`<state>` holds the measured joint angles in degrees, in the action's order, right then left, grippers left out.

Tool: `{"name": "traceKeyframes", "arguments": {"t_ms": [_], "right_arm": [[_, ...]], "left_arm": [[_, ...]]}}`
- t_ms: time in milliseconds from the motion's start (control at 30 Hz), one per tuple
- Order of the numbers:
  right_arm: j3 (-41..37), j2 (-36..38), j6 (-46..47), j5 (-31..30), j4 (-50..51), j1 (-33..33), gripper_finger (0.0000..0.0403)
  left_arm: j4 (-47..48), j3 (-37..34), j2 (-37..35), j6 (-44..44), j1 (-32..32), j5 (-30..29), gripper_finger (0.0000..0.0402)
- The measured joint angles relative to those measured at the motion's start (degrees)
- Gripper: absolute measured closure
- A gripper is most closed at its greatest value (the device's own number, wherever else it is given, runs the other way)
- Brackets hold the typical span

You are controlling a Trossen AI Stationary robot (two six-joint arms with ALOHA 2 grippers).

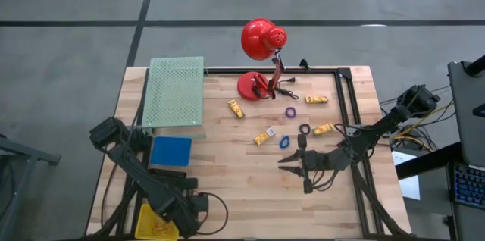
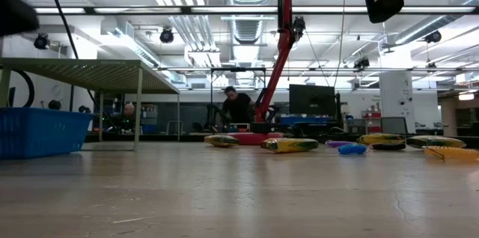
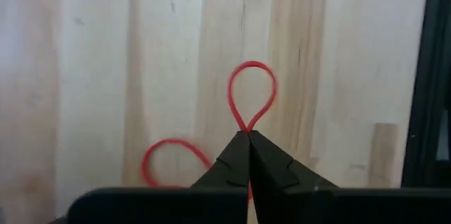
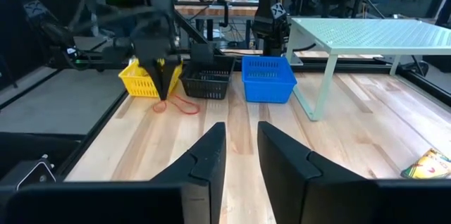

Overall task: Pick & Place Office Desk Supplies
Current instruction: Put the red rubber band into the yellow bin

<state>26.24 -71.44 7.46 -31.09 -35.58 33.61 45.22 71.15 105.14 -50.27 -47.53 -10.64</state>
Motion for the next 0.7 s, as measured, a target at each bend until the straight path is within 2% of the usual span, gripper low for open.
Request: {"name": "traceKeyframes", "arguments": {"t_ms": [200, 333, 700], "right_arm": [[0.0, 0.0, 0.0, 0.0, 0.2, 0.0, 0.0316], [0.0, 0.0, 0.0, 0.0, 0.2, 0.0, 0.0314], [0.0, 0.0, 0.0, 0.0, 0.2, 0.0, 0.033]], "left_arm": [[8.8, 8.6, 0.0, 0.9, 0.0, -4.7, 0.0399], [13.6, 13.7, 0.0, 0.8, 0.0, -5.3, 0.0397], [27.8, 23.9, -0.3, -9.4, -1.5, 1.8, 0.0394]]}}
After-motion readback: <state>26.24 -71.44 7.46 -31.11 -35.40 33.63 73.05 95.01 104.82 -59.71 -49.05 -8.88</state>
